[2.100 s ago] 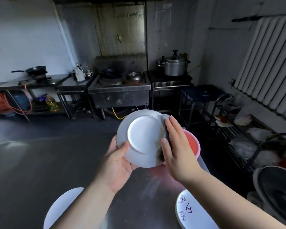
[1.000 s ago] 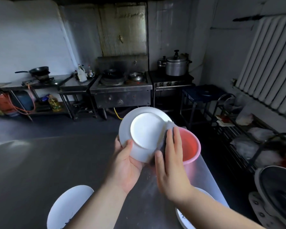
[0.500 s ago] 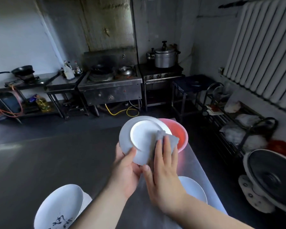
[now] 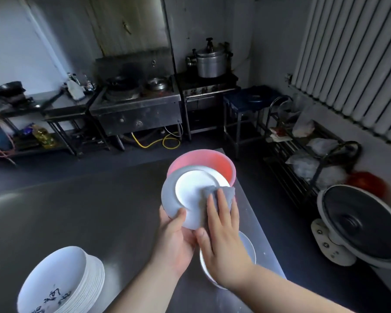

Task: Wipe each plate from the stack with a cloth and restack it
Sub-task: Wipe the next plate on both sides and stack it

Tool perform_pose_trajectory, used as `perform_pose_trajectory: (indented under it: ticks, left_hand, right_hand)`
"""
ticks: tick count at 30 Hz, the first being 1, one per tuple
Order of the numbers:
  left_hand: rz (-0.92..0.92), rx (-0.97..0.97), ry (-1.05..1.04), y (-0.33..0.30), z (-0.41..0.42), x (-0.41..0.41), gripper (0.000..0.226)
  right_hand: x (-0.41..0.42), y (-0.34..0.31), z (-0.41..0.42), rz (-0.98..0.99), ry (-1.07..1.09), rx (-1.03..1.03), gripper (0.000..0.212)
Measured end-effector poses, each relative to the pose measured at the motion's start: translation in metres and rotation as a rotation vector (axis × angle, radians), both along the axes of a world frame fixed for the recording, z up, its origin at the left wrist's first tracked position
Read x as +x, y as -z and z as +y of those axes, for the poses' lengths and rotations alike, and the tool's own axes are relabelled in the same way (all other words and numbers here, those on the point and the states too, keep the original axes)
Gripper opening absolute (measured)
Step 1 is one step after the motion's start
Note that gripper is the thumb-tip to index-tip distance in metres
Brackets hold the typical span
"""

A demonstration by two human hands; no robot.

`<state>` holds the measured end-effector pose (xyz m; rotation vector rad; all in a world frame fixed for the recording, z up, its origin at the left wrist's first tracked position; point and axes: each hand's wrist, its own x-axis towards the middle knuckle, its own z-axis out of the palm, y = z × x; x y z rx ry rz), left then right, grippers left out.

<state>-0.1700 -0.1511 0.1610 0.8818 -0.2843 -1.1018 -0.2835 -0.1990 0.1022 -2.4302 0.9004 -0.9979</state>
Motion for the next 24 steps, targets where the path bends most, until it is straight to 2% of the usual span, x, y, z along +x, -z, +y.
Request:
perform_pose_trajectory:
  ticks: [2,5,8,11,13,17,20,23,24]
  left_hand:
    - [-0.045,-0.017,0.06,0.015,0.0,-0.006,0.051]
    - [-0.06,0.01,0.146,0.032,0.001,-0.011,0.054]
    - [-0.082,0.043,0.198,0.047,0.002,-0.012,0.061]
    - [-0.084,0.122,0.234,0.067,0.003,-0.008,0.062]
    - [-0.078,0.181,0.294,0.079,0.003,-0.006,0.062]
    - [-0.085,0.286,0.408,0.103,-0.003,-0.004,0.065]
    - [-0.168,0.366,0.453,0.115,-0.012,-0.007,0.062]
    - [-0.262,0.491,0.413,0.117,-0.025,-0.014,0.045]
    - [-0.254,0.516,0.404,0.12,-0.03,-0.013,0.056]
  right_hand:
    - [-0.01,0.002,-0.03,-0.081,0.066,0.083,0.064]
    - [-0.032,-0.007,-0.077,-0.139,0.161,0.437,0.052]
    - [-0.057,-0.016,-0.101,0.045,0.204,0.593,0.033]
    - [-0.082,-0.016,-0.105,0.372,0.199,0.546,0.054]
    - [-0.094,-0.005,-0.11,0.46,0.15,0.613,0.058]
    - [-0.113,0.033,-0.124,0.467,0.104,0.937,0.064]
    - [-0.123,0.053,-0.124,0.531,0.105,1.085,0.068]
    - [-0.125,0.051,-0.122,0.43,0.166,1.199,0.077]
    - [-0.125,0.048,-0.122,0.382,0.168,1.227,0.08]
